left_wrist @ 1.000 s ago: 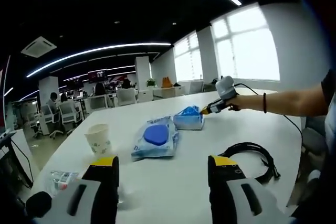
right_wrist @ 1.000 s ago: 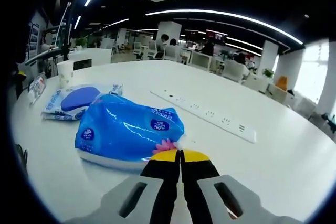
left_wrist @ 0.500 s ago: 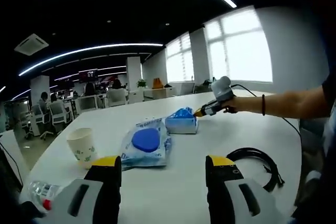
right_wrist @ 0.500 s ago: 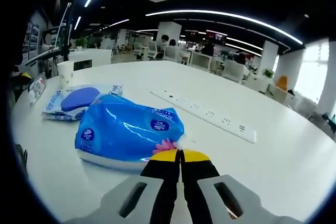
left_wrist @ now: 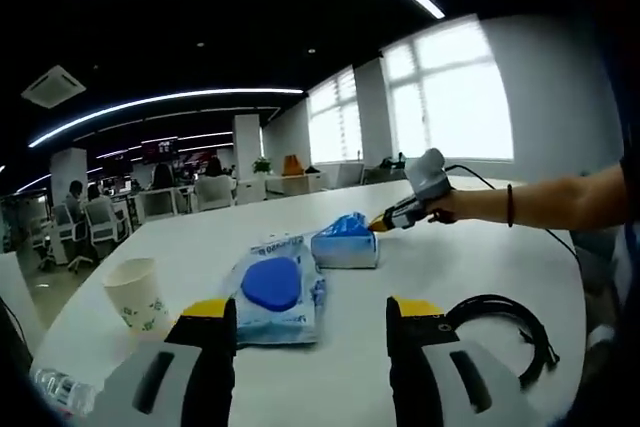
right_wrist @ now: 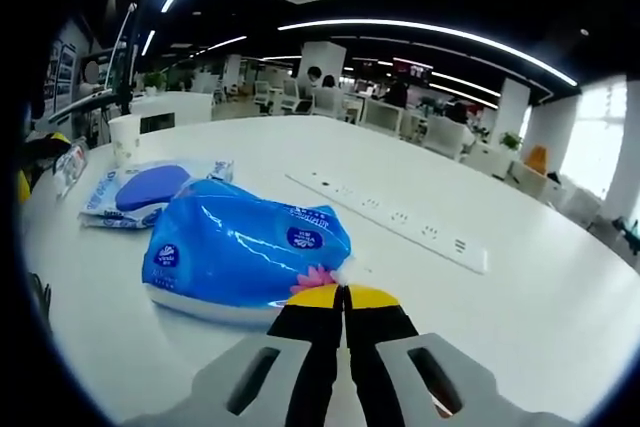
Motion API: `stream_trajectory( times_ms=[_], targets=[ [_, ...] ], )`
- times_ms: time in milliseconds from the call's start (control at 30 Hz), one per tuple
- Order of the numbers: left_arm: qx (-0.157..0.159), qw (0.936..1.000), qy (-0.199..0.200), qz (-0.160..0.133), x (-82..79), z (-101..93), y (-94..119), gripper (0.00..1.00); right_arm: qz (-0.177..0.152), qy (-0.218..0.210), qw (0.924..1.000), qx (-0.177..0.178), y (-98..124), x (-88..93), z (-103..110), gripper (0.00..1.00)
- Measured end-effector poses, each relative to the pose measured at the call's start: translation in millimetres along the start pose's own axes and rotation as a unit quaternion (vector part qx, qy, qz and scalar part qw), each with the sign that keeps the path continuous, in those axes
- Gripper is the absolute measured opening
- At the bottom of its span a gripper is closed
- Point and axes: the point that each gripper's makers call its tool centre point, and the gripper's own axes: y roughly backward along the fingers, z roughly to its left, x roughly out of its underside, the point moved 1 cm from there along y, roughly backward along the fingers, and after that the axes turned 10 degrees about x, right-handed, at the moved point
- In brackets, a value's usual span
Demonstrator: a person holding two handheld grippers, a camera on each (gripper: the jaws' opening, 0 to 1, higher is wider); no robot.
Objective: Arrange the tabletop items into an orderly group along one side of the table until the central work area is clear of visible clutter.
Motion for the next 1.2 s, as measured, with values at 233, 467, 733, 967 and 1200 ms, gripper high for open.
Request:
stream_trajectory(
  times_ms=[233,467,733,967,1200],
  targets=[
    [-0.002,1.0,0.003,-0.001,1.6,-0.2,1.8,0.59,-0.001,0.008,1.0,0.001,-1.3,-0.4,-0.5,0.0],
    [-0.007,1.0,-0.002,0.0,-1.5,3.3,-0.3,0.57,-0.002,0.013,0.9999,0.001,-1.5,-0.8,-0.7,0.0],
    [0.007,0.9997,-0.023,-0.005,-14.4,8.1,-26.8,0.5,-0.004,0.009,0.9999,0.0,-1.4,-0.7,-0.5,0.0],
    [0.037,0.9991,-0.015,0.013,-15.6,11.0,-60.4,0.49,-0.007,0.006,1.0,-0.003,-1.2,-0.8,-0.5,0.0],
    [0.039,0.9983,-0.043,0.009,-21.3,16.4,-87.0,0.42,-0.009,0.001,0.9999,-0.004,-1.4,-1.1,0.3,0.0]
  ],
)
